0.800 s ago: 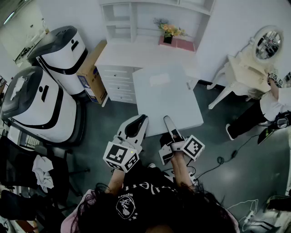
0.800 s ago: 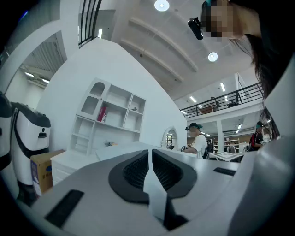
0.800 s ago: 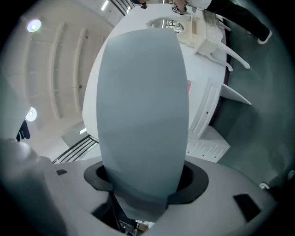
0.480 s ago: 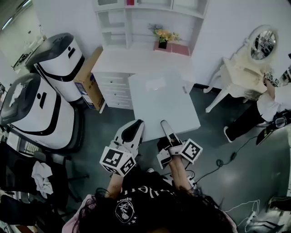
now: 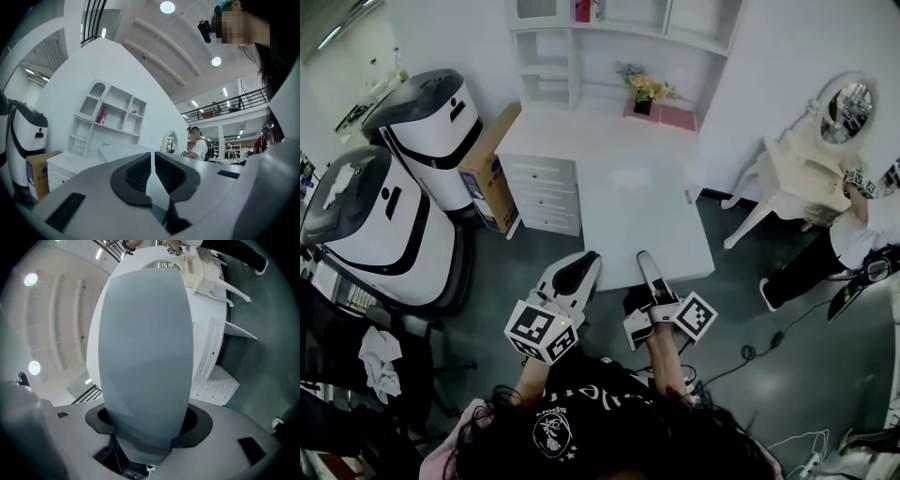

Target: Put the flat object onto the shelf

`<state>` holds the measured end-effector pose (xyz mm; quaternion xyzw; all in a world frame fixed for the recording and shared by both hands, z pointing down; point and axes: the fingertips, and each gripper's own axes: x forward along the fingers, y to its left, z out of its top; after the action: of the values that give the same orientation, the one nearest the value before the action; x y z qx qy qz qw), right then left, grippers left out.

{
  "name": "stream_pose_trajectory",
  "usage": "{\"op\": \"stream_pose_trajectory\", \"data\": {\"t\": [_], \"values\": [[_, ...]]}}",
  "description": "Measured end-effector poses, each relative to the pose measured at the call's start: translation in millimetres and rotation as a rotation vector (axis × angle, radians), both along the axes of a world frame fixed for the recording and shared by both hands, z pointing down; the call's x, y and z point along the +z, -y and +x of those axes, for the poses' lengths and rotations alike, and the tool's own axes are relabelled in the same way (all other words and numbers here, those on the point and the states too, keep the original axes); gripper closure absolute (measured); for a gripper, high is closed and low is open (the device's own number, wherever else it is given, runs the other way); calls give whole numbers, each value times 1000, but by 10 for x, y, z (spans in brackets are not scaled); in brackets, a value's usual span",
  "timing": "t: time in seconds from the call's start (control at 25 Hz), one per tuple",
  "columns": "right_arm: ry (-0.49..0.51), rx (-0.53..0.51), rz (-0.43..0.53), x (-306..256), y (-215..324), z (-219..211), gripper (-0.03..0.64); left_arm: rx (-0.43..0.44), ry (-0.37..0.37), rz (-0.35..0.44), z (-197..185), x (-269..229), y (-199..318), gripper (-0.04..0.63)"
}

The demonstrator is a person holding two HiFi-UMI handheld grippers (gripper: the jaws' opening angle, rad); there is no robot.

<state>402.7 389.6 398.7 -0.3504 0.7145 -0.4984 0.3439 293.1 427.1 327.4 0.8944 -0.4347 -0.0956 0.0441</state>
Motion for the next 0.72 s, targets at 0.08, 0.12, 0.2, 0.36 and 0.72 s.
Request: {"op": "stream_pose_trajectory", "data": {"t": [0.08, 0.12, 0.2, 0.36, 0.72], "values": [[4, 1, -13, 21, 9, 27, 313, -3, 7, 2, 2, -3, 1, 560], [5, 2, -14, 23, 11, 39, 313, -4, 10, 2, 4, -4, 5, 559], [6, 2, -11, 12, 12, 61, 313, -7, 11, 1, 5, -8, 14, 559], [3, 3, -14, 8, 1, 99, 313, -9, 14, -4, 16, -6, 11, 559], [-1, 2, -45, 78, -5, 241, 313, -15, 24, -7, 123, -11, 67, 560]]}}
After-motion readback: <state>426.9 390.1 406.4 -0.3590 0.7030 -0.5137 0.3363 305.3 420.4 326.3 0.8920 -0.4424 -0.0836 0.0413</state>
